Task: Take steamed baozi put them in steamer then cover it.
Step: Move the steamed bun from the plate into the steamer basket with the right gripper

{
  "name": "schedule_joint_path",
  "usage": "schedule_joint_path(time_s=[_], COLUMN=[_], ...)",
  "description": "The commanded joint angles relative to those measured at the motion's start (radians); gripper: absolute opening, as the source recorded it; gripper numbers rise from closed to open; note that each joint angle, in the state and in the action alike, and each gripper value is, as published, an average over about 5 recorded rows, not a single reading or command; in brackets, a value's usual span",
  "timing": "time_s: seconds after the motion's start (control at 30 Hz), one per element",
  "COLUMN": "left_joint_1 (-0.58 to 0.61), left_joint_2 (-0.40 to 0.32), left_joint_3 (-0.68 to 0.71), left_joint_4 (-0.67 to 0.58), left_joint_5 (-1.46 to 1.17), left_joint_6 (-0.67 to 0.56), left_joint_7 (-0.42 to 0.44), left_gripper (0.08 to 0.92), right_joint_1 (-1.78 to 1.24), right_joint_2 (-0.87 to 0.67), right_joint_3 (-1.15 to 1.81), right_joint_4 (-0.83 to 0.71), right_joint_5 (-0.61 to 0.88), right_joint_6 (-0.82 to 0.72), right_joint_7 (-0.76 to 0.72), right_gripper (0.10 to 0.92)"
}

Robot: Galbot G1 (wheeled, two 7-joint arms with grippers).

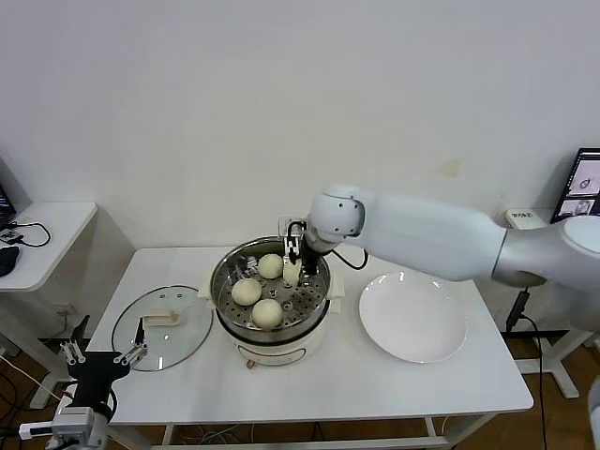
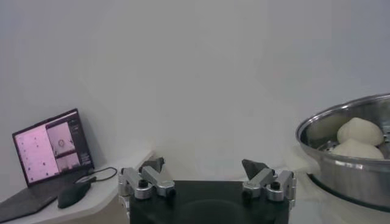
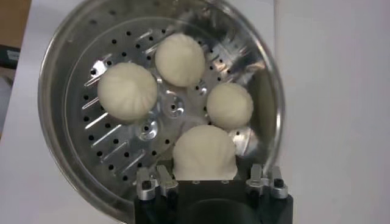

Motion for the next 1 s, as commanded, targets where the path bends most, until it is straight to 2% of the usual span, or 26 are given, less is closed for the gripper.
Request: schedule_joint_path(time_s=[0.03, 0.47, 0.57, 0.73, 1.0], left_joint_1=[0.000, -0.002, -0.002, -0.001, -0.003], left_joint_2=[-0.001, -0.002, -0.002, -0.003, -0.002], left_joint_3=[0.000, 0.001, 0.001, 0.003, 0.006], left_joint_4=[0.001, 0.004, 0.003, 0.000, -0.007], left_joint_5=[0.000, 0.001, 0.001, 0.001, 0.001], left_joint_6=[0.000, 0.000, 0.000, 0.000, 0.001], left_joint_7=[0.000, 0.000, 0.000, 0.000, 0.001], left_gripper=[0.823, 0.823, 0.823, 0.823, 0.823], right_joint_1=[-0.059, -0.076, -0.069, -0.045, 0.011], right_joint_2=[0.021, 0.009, 0.006, -0.012, -0.096], right_joint_3=[0.001, 0.015, 0.021, 0.032, 0.098], right_joint_4=[-0.017, -0.020, -0.018, -0.006, 0.081], right_joint_5=[-0.020, -0.042, -0.047, -0.054, -0.014], right_joint_6=[-0.016, -0.016, -0.015, -0.015, -0.014], right_joint_7=[0.015, -0.001, -0.003, -0.014, -0.033], right_gripper=[0.645, 0.649, 0.680, 0.796, 0.823])
